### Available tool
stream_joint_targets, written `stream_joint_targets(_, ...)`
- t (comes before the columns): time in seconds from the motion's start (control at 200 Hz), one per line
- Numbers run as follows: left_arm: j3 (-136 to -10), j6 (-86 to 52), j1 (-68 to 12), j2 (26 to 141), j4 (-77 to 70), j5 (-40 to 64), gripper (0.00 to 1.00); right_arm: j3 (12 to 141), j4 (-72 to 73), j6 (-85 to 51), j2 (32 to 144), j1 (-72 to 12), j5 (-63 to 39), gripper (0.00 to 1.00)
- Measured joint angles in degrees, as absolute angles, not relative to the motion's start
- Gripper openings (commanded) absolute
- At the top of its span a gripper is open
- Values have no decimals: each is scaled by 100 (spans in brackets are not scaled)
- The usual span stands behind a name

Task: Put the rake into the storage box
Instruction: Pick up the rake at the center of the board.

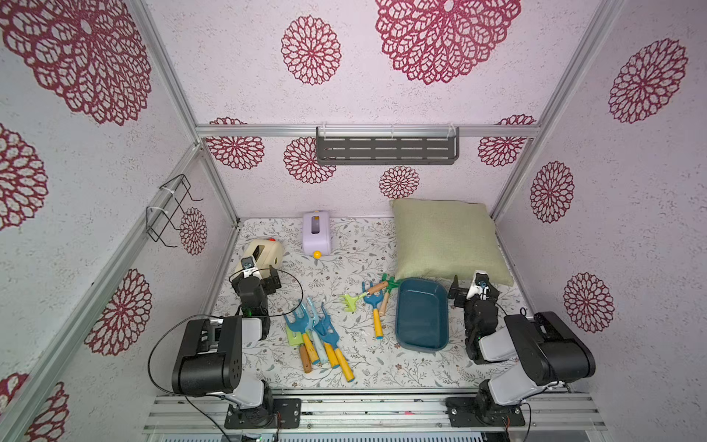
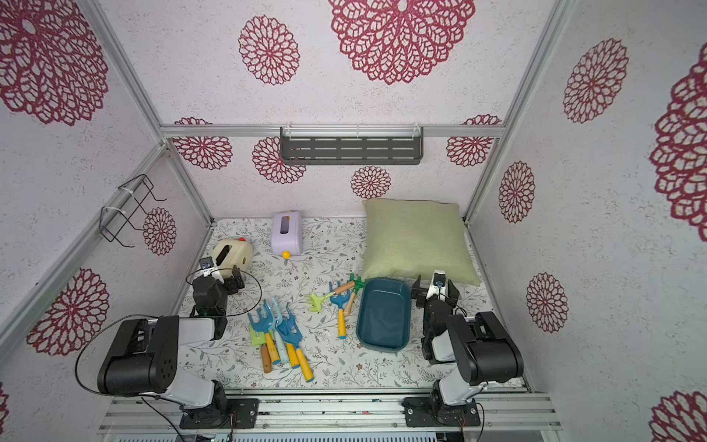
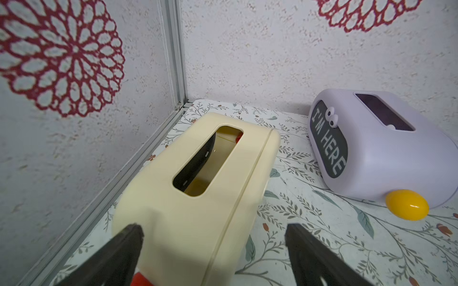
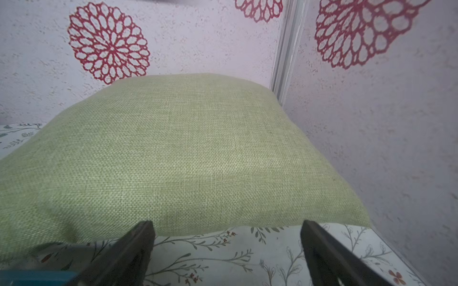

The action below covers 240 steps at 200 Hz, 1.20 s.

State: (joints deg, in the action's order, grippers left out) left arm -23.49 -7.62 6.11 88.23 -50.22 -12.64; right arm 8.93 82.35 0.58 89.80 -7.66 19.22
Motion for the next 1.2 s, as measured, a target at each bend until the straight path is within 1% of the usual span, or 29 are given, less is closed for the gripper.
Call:
stream_joint_targets(0.81,-2349,-760,609,8816,-5006,-1267,97,893,8237,60,8980,-766,1918,99)
stream_joint_targets(0.916,-2429,-733,497,8586,-4530,-1446,97,709,8514,150,8980,-775,1780,99)
stream_joint_targets(0.996,-2425,-679,344,8274,-4456,-1605,97,373,8812,217,8949,-860,1782,99)
stream_joint_targets(1.096,-2290,-591,187,7878,-4565,-1791,97,167,8801,349,8591,-1015,1857,99)
stream_joint_targets(1.201,-1992,-565,106,7382,-4584,-1964,97,176,8549,528,7695,-1352,2062,99)
